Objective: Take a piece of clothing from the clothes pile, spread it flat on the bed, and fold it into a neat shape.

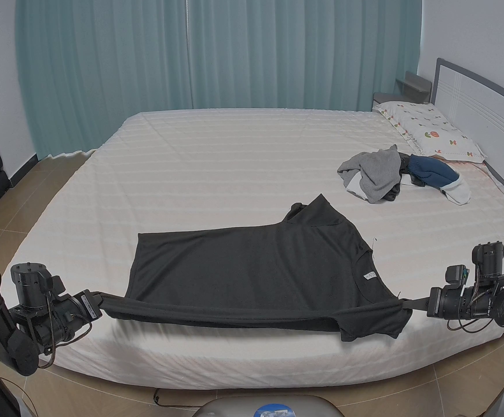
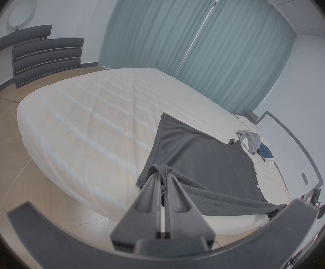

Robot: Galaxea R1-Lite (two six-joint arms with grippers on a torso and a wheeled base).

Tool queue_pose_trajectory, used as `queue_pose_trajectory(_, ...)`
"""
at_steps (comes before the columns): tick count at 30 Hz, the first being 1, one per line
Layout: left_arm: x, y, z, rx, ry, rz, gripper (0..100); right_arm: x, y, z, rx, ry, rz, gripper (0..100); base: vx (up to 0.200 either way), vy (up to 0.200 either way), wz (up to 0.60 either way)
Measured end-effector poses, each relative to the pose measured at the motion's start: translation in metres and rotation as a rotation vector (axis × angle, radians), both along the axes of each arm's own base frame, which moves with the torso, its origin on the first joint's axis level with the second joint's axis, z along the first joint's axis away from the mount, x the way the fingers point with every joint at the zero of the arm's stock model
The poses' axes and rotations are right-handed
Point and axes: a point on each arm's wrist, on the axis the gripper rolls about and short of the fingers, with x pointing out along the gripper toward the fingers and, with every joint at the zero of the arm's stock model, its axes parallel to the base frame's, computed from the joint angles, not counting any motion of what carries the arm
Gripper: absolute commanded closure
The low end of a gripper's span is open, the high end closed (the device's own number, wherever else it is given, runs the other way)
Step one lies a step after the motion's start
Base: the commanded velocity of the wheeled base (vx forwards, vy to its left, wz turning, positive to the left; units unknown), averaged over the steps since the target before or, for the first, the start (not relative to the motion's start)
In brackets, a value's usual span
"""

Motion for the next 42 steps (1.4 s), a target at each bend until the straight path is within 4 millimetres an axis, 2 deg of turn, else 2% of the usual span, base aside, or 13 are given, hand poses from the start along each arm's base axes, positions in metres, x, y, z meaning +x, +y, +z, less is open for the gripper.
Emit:
queue_pose_trajectory(6,-0.003,-0.004,0.0,0.001,0.037,-0.017,100,-0.005,0.001,0.002,-0.007,-0.008,0.005,100,0.0,0.0,0.0)
queue_pose_trajectory(12,0.004,-0.005,0.003,0.004,0.018,-0.021,100,0.002,0.002,0.006,-0.007,-0.03,0.006,100,0.0,0.0,0.0)
queue_pose_trajectory(20,0.024,-0.006,-0.006,0.011,0.025,-0.013,100,0.026,0.007,0.009,-0.019,-0.067,0.011,100,0.0,0.0,0.0)
queue_pose_trajectory(28,0.043,-0.006,-0.016,0.018,0.053,-0.001,100,0.057,0.011,0.001,-0.038,-0.084,0.004,100,0.0,0.0,0.0)
queue_pose_trajectory(42,0.074,-0.007,-0.03,0.018,0.095,0.007,100,0.095,0.02,-0.015,-0.052,-0.048,0.015,100,0.0,0.0,0.0)
